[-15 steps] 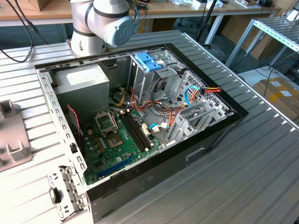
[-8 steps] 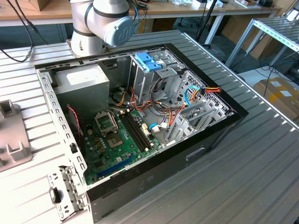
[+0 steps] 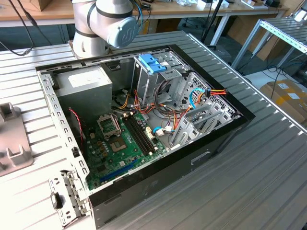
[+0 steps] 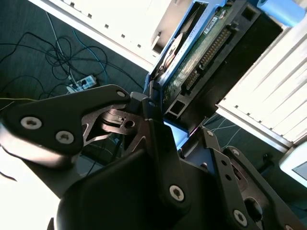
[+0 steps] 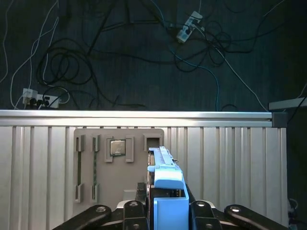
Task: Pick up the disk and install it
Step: 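Pick up the disk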
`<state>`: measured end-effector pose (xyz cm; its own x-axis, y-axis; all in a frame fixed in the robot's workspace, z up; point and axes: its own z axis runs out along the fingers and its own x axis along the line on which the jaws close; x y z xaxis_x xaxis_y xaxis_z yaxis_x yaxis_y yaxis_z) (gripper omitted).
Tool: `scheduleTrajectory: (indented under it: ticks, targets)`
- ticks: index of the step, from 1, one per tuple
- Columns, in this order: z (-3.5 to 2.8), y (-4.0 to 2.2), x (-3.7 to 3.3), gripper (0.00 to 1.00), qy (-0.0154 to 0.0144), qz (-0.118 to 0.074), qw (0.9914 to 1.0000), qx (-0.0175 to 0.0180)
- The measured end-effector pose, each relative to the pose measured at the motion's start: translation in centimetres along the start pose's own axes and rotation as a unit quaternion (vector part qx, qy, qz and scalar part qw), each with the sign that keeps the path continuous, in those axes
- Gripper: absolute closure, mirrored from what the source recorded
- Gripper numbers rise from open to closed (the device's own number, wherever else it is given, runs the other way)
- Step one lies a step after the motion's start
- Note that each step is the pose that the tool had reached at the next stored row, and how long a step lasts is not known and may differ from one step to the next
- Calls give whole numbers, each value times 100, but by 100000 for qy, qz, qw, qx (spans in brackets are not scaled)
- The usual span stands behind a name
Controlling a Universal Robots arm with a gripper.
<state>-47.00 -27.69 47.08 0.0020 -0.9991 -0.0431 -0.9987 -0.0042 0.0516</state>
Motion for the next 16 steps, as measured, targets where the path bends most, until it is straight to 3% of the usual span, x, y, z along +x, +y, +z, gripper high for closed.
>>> scheduleTrajectory:
  ticks: [9,16]
  targets:
    - [-148,8,-7,63,-123,-4,100000,0]
    - [-160,8,-7,63,-128,-5,100000,-4]
